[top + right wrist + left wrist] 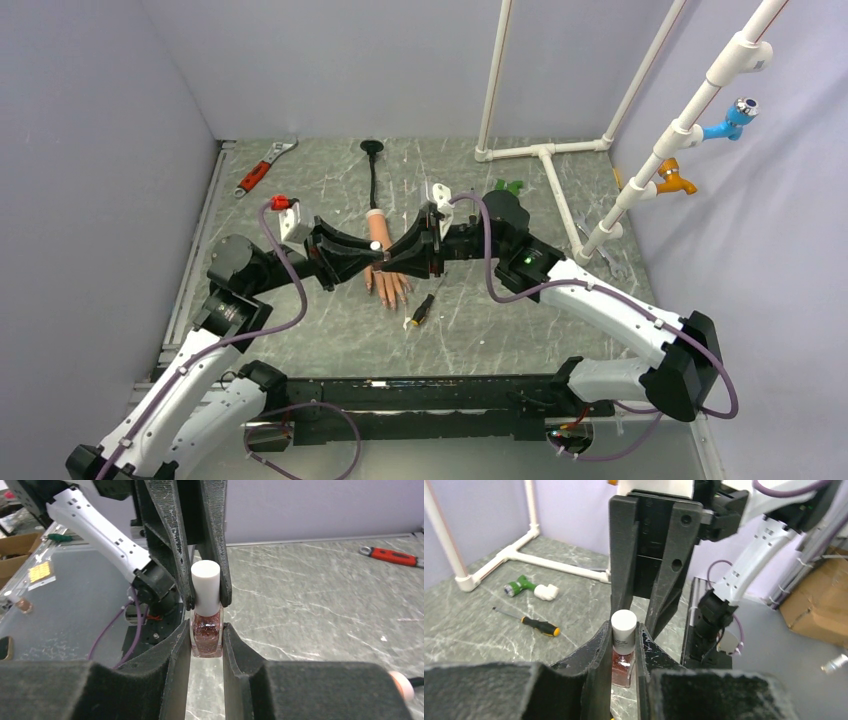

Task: Paint the nails
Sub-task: Unscrew the nail polish bottle.

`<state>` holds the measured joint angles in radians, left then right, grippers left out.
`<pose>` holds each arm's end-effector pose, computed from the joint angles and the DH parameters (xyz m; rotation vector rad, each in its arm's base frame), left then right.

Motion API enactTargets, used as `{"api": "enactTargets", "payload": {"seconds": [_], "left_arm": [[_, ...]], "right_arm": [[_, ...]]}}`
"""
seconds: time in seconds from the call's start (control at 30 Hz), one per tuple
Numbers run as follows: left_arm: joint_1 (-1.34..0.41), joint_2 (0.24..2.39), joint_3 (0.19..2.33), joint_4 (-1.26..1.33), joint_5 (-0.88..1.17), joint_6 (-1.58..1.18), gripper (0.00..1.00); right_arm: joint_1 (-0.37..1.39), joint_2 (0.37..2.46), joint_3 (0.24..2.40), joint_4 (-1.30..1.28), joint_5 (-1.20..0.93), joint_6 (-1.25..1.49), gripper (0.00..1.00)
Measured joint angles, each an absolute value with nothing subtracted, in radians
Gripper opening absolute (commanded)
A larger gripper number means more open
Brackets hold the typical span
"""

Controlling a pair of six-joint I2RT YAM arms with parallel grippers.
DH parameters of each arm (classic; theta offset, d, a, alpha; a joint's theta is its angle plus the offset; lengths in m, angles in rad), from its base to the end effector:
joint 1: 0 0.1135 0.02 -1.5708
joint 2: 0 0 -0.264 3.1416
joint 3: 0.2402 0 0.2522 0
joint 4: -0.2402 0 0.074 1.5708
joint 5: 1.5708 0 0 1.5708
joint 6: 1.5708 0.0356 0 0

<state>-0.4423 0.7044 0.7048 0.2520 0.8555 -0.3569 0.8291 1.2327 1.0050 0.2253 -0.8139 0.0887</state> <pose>0.1313 -0.0919 0.3689 0.8270 1.2774 -1.2094 0.1721 0.2262 0.3655 -1.2219 1.2444 1.3271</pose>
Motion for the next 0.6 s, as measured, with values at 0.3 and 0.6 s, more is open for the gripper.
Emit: {"api": "enactTargets", "payload": {"seconds": [0.3, 0.6], "left_arm": [[-0.583, 0.709, 0.721, 0.187, 0.514, -0.334, 0.0], [-0.655, 0.718, 0.722, 0.17, 0.341, -0.312, 0.39]], "right_arm": [[0.825, 1.232, 1.038, 0.156, -0.686, 0.083, 0.0], [0.826, 1.23, 1.039, 0.125, -0.602, 0.087, 0.0]]}}
